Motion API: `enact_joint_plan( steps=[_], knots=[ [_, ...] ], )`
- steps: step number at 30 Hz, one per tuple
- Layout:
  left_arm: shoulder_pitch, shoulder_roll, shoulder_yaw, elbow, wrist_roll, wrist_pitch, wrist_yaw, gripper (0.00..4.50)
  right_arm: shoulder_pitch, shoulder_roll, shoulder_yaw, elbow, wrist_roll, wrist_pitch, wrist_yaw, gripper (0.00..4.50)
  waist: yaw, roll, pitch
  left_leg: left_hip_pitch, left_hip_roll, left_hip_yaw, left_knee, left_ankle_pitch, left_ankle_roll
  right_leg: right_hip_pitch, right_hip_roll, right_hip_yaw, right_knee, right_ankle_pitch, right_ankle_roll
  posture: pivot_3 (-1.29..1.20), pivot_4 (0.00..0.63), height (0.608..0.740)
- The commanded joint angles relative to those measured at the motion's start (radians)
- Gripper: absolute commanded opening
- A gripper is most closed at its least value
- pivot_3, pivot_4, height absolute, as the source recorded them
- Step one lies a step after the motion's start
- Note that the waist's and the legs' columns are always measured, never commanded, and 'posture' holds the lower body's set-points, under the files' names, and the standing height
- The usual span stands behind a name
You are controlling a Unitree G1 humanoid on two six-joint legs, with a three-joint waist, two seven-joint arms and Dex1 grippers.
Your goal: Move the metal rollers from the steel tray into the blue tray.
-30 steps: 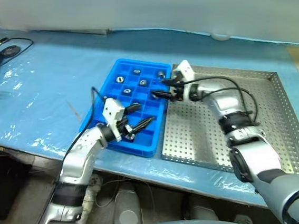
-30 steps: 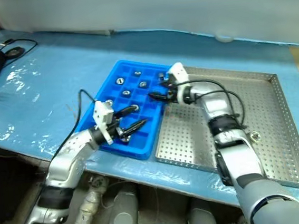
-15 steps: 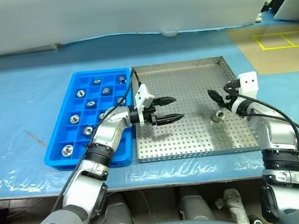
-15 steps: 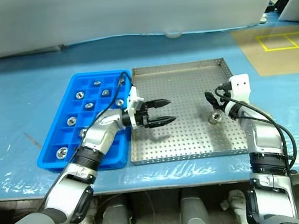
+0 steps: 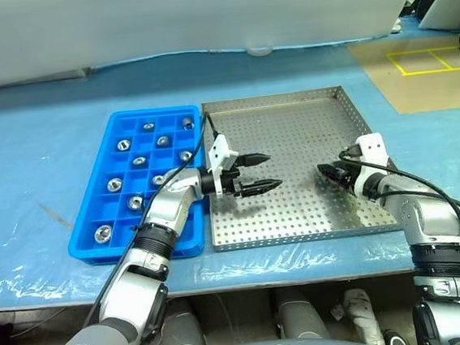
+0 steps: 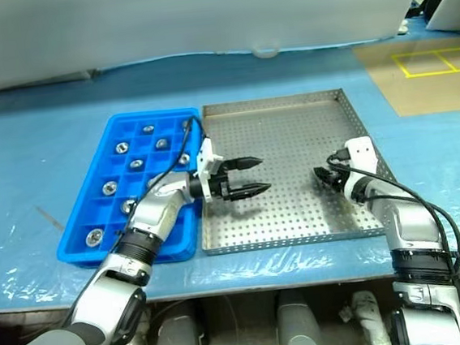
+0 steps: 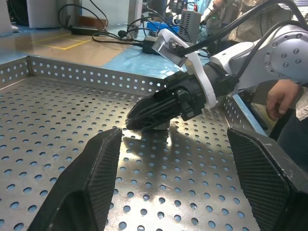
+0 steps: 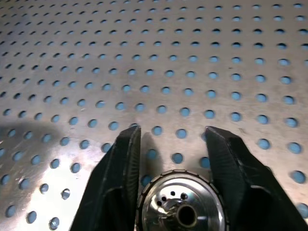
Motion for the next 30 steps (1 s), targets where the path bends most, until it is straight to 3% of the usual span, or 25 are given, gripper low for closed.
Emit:
enact_joint_plan(
  steps=[1,6,15,23,30],
  knots=[
    [0.006,0.005,0.017,-0.028,0.008,-0.026,0.015,3.71,-0.064,-0.024,-0.002,0.012,0.017,-0.023,0.016,1.66,0.001,0.000,0.000,0.000,0.000,0.000,0.000,0.000,0.000,0.000,0.000,0.000,0.000,0.000,0.000,-0.24,0.150,0.740],
    [0.041,0.023,0.031,-0.075,0.002,-0.013,0.040,3.71,-0.149,0.024,-0.016,0.015,0.079,-0.083,0.061,1.66,0.010,0.000,0.000,0.000,0.000,0.000,0.000,0.000,0.000,0.000,0.000,0.000,0.000,0.000,0.000,-0.18,0.150,0.740],
    [0.194,0.117,0.088,-0.308,-0.006,0.056,0.167,3.71,-0.312,0.100,0.128,0.013,0.247,-0.085,0.366,1.66,0.051,0.000,0.000,0.000,0.001,0.001,-0.004,0.000,0.000,-0.002,0.000,-0.002,0.000,0.000,0.000,0.09,0.150,0.740],
    [0.444,0.154,0.160,-0.639,-0.026,0.148,0.356,3.71,-0.511,0.172,0.284,0.303,0.193,-0.184,0.588,1.66,0.127,-0.001,0.001,-0.002,0.002,0.000,-0.010,0.002,-0.003,-0.004,-0.001,-0.005,-0.001,0.000,-0.001,0.39,0.150,0.740],
    [0.582,0.156,0.182,-0.773,-0.026,0.165,0.472,3.71,-0.598,0.203,0.366,0.455,0.128,-0.246,0.718,1.66,0.207,-0.001,0.001,-0.003,0.002,-0.002,-0.014,0.003,-0.005,-0.005,-0.001,-0.008,-0.002,-0.002,-0.002,0.54,0.150,0.740]
  ],
)
